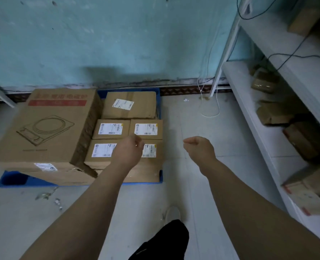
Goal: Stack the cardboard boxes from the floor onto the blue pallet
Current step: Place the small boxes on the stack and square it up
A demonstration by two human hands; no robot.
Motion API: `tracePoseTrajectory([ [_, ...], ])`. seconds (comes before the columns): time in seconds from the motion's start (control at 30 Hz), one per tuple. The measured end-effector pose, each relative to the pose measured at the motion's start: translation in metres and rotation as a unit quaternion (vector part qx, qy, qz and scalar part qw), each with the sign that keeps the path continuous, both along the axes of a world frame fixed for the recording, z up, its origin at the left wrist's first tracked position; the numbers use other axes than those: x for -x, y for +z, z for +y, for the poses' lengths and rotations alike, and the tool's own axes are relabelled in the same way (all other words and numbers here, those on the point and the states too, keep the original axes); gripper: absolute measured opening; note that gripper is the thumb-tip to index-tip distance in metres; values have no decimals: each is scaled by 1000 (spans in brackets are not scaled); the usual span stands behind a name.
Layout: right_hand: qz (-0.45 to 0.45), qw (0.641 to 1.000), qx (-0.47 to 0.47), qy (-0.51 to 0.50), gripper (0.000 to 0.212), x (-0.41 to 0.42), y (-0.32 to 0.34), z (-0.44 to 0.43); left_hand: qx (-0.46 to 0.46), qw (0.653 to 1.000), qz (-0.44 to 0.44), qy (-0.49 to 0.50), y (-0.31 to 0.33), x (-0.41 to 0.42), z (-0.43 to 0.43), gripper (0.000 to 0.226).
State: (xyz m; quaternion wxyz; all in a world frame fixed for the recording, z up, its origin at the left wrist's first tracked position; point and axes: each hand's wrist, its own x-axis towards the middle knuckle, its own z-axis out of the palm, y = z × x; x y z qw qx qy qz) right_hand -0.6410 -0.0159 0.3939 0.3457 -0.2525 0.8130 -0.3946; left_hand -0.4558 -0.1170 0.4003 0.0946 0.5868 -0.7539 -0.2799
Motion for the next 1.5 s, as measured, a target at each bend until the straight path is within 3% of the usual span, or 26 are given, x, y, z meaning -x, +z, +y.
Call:
tracePoseTrajectory([
  [0.2, 33, 999, -25, 21, 18, 124, 14, -64, -14, 999, -32, 36, 17, 87, -57, 32],
  [0.43, 27, 988, -52, 145, 21, 217, 9, -157, 6, 989, -30, 146, 29, 167, -112, 35],
  [0.7, 93, 947, -112, 285, 19, 321, 8, -262, -52, 943, -6, 329, 18, 239, -138, 40],
  [0.97, 86, 886, -135, 436, 26, 307, -25, -366, -126, 879, 10, 460, -21, 239, -168, 44],
  [1.2, 98, 824, -164, 533, 23, 284, -52, -437, -225, 778, 36, 586, -61, 237, -180, 42],
  [1.27, 110, 788, -186, 576, 28, 275, -59, -455, -273, 731, 42, 625, -74, 241, -169, 33],
  [1.33, 119, 751, -203, 617, 30, 260, -66, -478, -297, 686, 48, 663, -76, 252, -162, 9],
  [1.5, 144, 666, -219, 698, 25, 228, -76, -533, -333, 585, 71, 736, -83, 275, -164, 9],
])
